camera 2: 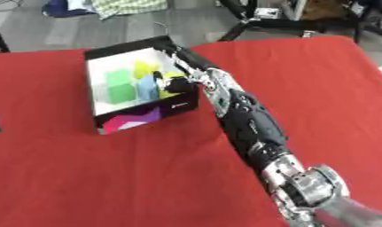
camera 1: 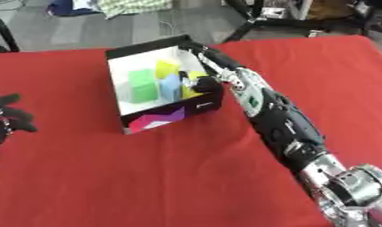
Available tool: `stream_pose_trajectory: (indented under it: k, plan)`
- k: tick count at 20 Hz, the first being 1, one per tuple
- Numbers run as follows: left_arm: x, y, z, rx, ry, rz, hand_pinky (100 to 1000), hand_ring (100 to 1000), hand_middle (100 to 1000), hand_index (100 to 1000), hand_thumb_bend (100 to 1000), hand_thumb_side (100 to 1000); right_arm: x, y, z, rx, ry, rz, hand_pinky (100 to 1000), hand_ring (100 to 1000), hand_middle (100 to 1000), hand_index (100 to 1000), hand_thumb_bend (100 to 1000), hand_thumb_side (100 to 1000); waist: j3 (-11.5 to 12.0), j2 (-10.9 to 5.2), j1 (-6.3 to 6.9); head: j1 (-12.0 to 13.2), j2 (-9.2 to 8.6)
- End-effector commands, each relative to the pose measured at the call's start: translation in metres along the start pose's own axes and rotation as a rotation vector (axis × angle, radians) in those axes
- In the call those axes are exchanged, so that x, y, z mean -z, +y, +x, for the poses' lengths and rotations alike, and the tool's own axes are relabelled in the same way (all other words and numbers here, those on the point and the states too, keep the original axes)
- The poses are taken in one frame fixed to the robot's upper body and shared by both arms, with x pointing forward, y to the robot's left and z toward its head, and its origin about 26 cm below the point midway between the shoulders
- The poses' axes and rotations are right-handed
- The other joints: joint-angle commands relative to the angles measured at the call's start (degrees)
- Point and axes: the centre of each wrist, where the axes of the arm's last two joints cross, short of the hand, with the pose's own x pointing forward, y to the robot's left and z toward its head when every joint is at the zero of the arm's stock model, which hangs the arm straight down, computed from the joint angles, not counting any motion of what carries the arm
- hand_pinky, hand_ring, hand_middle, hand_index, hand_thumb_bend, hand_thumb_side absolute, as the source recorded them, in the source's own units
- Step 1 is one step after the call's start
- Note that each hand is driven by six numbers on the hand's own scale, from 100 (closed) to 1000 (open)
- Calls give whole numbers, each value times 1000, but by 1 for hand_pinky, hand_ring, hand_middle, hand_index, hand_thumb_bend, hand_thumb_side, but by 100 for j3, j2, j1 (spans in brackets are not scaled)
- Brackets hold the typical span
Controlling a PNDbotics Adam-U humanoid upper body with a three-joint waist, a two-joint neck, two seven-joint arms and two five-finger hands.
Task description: Pick up objects on the table and place them in the box.
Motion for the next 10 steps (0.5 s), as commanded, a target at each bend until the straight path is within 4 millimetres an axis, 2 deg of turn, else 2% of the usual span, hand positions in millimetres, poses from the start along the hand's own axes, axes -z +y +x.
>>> stream_pose_trajectory:
  k: [1, 6, 10]
  plan:
    - [-1, 9, 6, 25, -23, 37, 801, 531, 546, 830, 139, 943, -10, -41, 9, 70, -96, -166, 1000, 894, 881, 943, 100, 491, -107, -45, -75, 291, 37]
    - [-5, 15, 5, 38, -27, 88, 801, 533, 549, 830, 143, 938, -62, -67, 36, 302, -157, -280, 1000, 881, 844, 937, 100, 537, -418, -29, -171, 759, 39]
    - [-7, 17, 3, 37, -32, 116, 801, 535, 553, 831, 147, 936, -104, -71, 50, 452, -145, -309, 1000, 867, 829, 935, 100, 567, -575, -41, -204, 992, 39]
